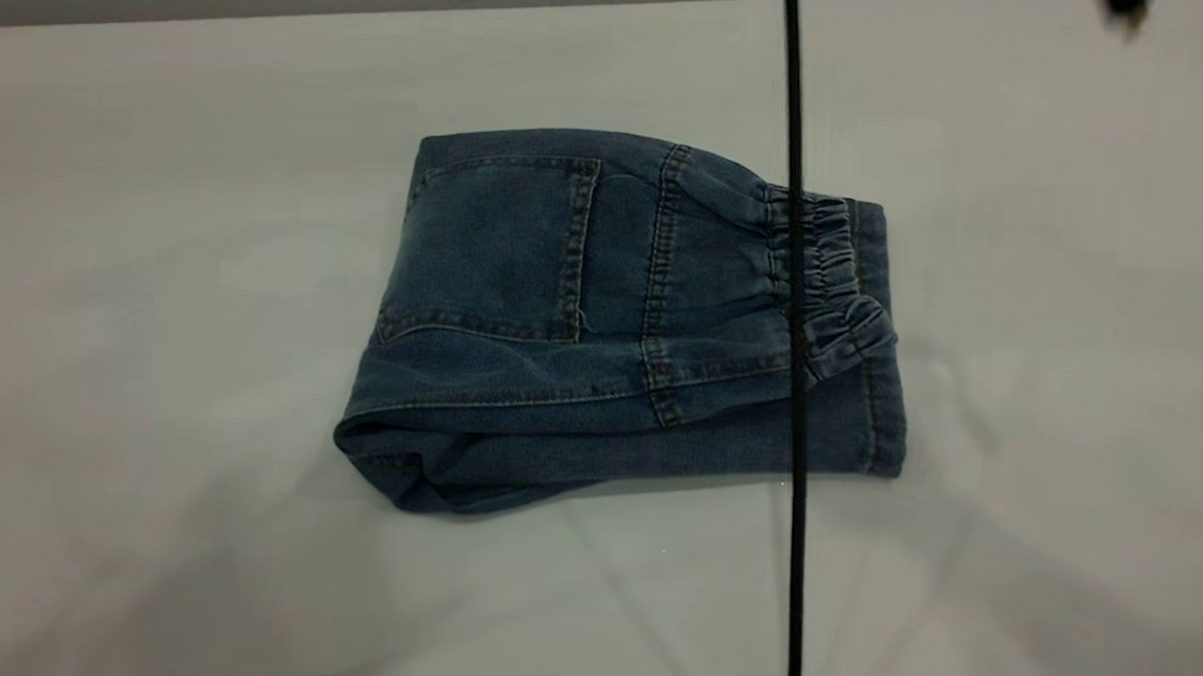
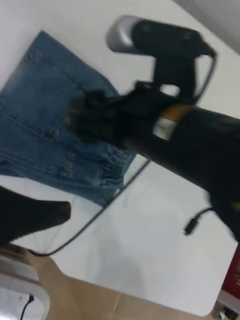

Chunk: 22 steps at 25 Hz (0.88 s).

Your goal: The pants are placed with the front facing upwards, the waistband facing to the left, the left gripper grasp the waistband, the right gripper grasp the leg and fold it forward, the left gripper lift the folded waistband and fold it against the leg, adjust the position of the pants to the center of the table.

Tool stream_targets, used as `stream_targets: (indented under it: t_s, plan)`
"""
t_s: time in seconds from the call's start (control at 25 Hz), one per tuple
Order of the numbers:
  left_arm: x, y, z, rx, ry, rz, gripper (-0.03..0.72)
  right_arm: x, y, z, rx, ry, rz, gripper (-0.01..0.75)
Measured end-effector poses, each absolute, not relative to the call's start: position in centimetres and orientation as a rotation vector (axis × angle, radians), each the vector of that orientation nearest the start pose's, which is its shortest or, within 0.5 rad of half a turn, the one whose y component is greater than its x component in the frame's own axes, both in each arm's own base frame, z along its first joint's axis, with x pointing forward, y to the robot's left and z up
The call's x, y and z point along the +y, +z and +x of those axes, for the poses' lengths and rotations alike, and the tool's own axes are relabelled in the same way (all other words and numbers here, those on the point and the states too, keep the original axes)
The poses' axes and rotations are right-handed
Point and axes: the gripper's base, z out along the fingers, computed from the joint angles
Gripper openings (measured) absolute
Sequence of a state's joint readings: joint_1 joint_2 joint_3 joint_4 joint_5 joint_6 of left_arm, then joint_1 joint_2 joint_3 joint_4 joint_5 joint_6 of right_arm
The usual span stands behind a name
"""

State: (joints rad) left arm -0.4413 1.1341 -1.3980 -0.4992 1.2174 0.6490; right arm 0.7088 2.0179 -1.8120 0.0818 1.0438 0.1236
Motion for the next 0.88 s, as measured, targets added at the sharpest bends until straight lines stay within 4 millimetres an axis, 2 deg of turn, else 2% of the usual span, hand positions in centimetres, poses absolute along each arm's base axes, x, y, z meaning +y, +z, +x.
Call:
stream_targets:
  t_s: [0.08,0.24,0.52,0.68,0.88]
  plan:
    - [-11.8,44.6,15.6,2.011,-0.532,1.197,0.446,28.8,29.5,32.5,2.635,0.324,-0.854,0.497]
    - [-10.9,45.6,13.9,2.024,-0.558,1.091,0.446,27.4,32.4,30.8,2.611,0.301,-0.996,0.496]
    - [-9.4,47.0,10.8,2.047,-0.638,0.888,0.446,26.4,36.9,28.4,2.515,0.467,-0.984,0.472]
    - [-8.4,46.7,9.2,2.067,-0.645,0.807,0.446,26.1,40.2,25.7,2.435,0.608,-0.986,0.451]
    - [-6.4,45.5,7.0,2.097,-0.57,0.686,0.446,25.1,44.3,21.5,2.296,0.664,-1.031,0.442]
